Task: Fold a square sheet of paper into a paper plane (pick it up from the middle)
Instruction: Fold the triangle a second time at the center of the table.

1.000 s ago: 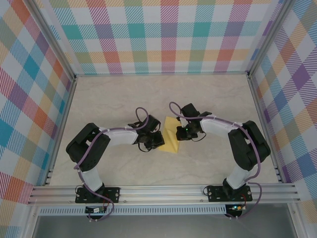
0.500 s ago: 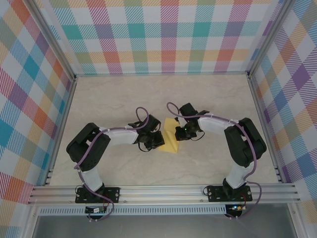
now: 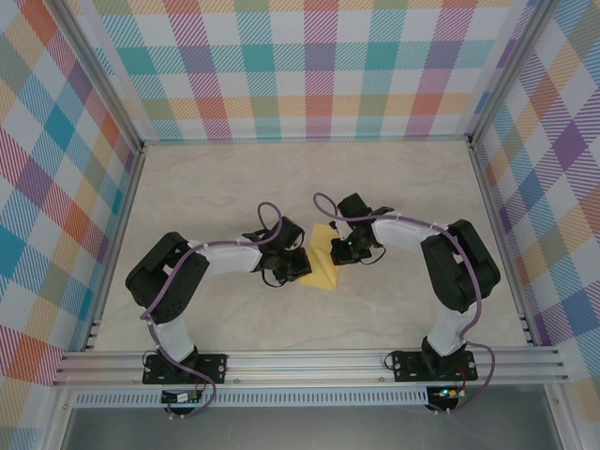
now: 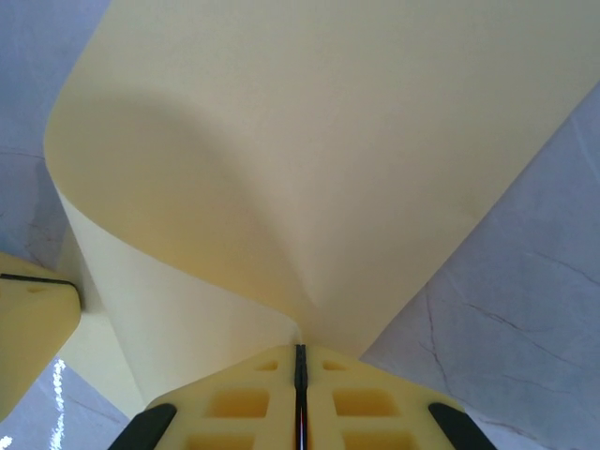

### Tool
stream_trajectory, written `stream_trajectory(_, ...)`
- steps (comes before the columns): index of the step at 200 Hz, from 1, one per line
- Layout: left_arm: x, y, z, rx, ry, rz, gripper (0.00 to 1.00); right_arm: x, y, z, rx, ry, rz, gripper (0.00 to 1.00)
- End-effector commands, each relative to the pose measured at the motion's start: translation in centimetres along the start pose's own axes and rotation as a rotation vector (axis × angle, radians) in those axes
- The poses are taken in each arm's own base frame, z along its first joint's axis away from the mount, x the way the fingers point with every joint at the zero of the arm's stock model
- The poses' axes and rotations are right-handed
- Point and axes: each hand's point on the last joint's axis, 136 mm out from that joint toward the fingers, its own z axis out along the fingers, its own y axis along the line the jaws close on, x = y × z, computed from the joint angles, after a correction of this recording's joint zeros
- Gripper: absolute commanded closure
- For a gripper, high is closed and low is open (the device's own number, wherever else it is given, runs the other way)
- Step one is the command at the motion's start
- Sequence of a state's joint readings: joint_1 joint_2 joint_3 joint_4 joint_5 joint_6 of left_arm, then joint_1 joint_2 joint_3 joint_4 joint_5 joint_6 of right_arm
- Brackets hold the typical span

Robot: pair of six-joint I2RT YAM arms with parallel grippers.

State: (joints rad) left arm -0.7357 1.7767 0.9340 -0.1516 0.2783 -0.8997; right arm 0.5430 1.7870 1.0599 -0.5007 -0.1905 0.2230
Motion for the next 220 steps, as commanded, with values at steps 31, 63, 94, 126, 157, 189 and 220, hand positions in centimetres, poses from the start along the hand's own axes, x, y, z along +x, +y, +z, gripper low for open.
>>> stream_trajectory(31, 1.15, 1.91, 1.0, -0.082, 0.038, 0.0, 0.89, -0.16, -0.33, 0.18, 0.017, 0.017, -0.005, 0.9)
stream_trajectory(63, 1.14, 1.86, 1.0, -0.082, 0.039, 0.0, 0.9, -0.28, -0.55, 0.14, 0.032, 0.017, -0.006, 0.9)
stream_trajectory(94, 1.13, 1.81, 1.02, -0.081, 0.04, 0.0, 0.89, -0.32, -0.71, 0.05, 0.043, 0.017, -0.01, 0.91)
stream_trajectory(126, 1.16, 1.86, 1.08, -0.082, 0.042, -0.001, 0.89, -0.53, -0.58, -0.02, 0.04, 0.013, -0.013, 0.9)
stream_trajectory(157, 1.17, 1.87, 1.18, -0.082, 0.044, -0.001, 0.89, -0.66, -0.2, -0.13, 0.021, 0.009, -0.013, 0.9)
stream_trajectory(189, 1.21, 1.86, 1.36, -0.081, 0.049, -0.001, 0.9, -0.91, 0.11, -0.33, 0.007, -0.001, -0.019, 0.9)
stream_trajectory(220, 1.26, 1.87, 1.33, -0.081, 0.051, 0.002, 0.9, -0.88, -0.23, 0.1, 0.022, 0.011, -0.018, 0.9)
